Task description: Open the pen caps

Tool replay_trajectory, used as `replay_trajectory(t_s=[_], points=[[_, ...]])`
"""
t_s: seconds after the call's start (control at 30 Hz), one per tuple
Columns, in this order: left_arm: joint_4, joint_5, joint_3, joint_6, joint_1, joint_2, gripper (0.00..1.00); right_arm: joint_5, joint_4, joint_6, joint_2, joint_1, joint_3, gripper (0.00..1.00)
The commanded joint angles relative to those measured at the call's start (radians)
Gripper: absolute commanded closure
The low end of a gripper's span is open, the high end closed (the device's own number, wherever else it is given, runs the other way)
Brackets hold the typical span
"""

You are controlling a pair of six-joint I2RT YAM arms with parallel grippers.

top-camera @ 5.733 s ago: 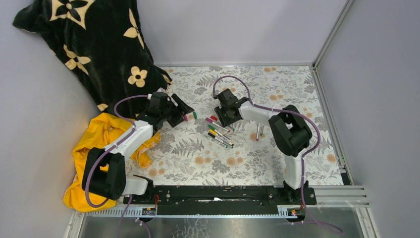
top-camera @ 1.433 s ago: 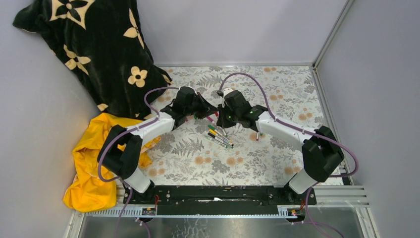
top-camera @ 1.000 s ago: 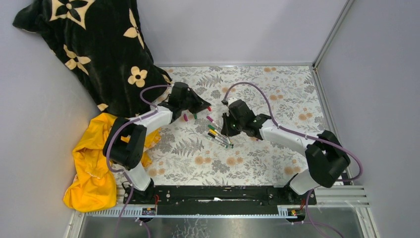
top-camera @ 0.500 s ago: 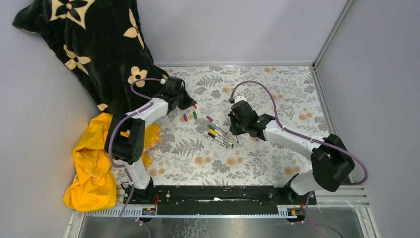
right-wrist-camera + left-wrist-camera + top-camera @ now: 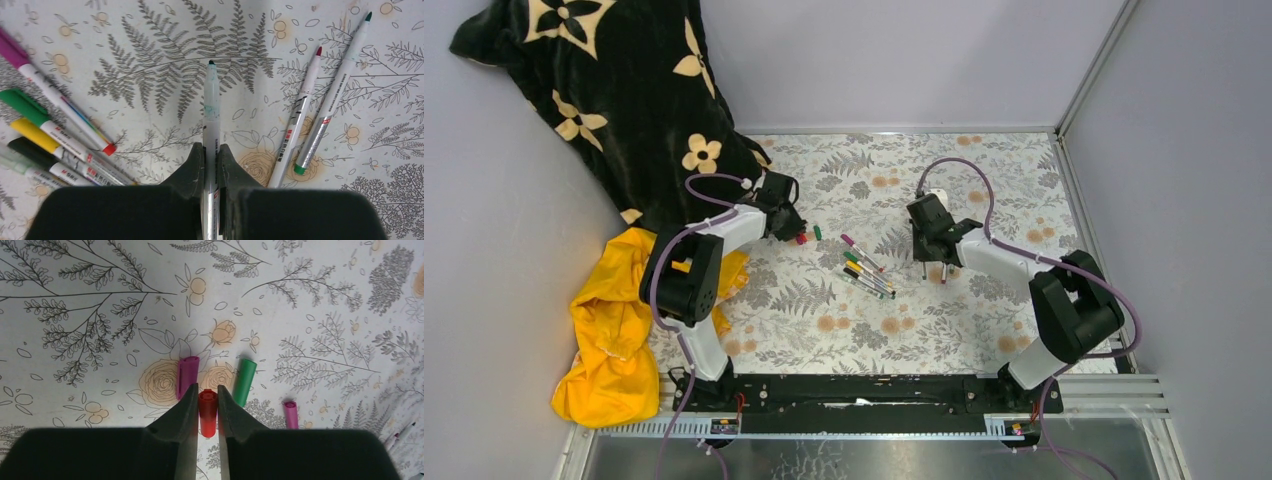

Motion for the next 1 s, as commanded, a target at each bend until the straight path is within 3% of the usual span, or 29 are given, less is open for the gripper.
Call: replay_trajectory(t_s=[0.0,0.47,0.73,0.97], points=[[0.004,-0.048,0.005,0.010,-0.012,0.031,0.77,0.041,0.019,0.010,0.029,-0.027,0.027,0.99],[0.005,-0.059,0.039,0.007,-0.020,0.052,0.68,0.064,0.045,0.013,0.072,-0.065,-0.004,0.87],[-0.011,-0.071,0.051,0.002,-0.021,0.008,0.61,0.075,0.042,0.012,0.078,-0.082,-0.019,0.72],[-0.018,-0.090,0.032,-0.014,-0.022,-0.067,0.45,0.078,0.040,0.016,0.079,-0.090,-0.032,0.65]])
